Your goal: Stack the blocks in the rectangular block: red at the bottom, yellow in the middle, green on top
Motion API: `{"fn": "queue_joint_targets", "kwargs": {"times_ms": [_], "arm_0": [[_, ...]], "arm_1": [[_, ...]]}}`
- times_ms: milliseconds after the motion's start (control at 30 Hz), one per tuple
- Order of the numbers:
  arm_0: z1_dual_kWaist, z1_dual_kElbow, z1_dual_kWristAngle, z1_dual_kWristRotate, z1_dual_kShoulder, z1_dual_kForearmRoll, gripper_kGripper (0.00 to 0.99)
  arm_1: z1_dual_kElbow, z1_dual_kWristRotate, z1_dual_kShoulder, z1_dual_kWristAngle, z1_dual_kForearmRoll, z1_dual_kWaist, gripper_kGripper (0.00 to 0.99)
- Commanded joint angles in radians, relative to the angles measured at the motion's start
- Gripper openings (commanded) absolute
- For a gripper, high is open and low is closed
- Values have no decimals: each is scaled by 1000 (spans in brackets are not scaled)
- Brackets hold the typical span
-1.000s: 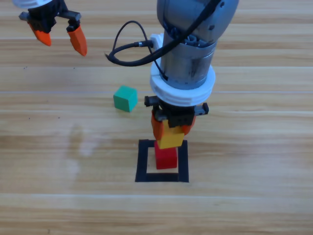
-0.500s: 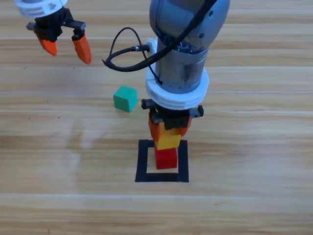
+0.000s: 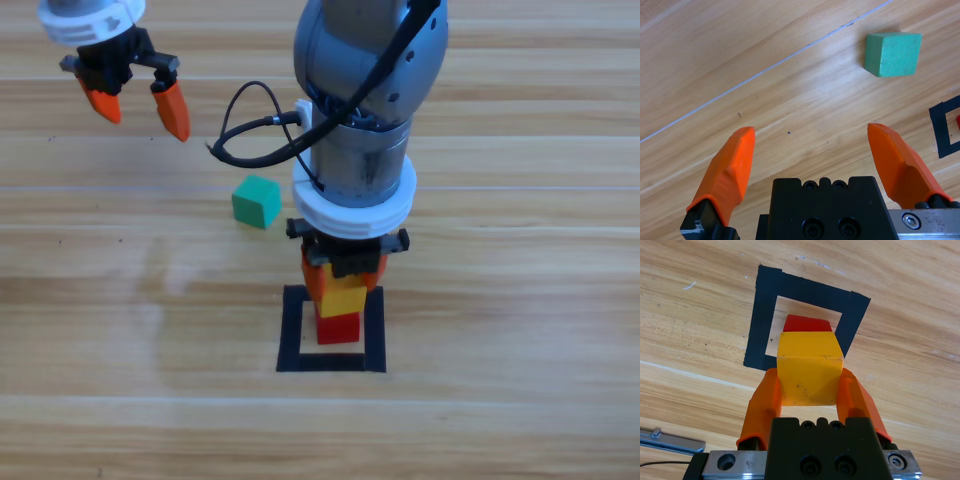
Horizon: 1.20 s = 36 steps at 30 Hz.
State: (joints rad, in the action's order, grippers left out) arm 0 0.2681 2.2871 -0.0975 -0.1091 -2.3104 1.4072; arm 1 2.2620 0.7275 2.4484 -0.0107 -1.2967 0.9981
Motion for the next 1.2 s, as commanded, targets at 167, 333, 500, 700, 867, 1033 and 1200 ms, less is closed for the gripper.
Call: {"fn": "queue_joint_targets", "kwargs": {"times_ms": [167,333,500,700,867,1033,1200], "arm_0": [[-15,-3,-13,-15,-55,2,953],[-14,14,-19,-4,-49,2,977],[39,61,-18,57,-69,4,979],[128,95,21,146,-122,4,976],[201,106,47,221,-178,4,960],[244,121,67,278,-202,4,963],[253,134,87,316,-233,4,963]], "arm_1": [[143,-2,55,-37,-111,24,990],[151,-74,-117,-86,-142,20,990],[63,-240,-287,-60,-116,-44,990],[-915,-484,-822,393,744,-289,986],[-1153,-744,-997,431,872,-292,983],[-1156,-878,-936,433,797,-292,983],[-1145,-925,-897,459,771,-292,986]]}}
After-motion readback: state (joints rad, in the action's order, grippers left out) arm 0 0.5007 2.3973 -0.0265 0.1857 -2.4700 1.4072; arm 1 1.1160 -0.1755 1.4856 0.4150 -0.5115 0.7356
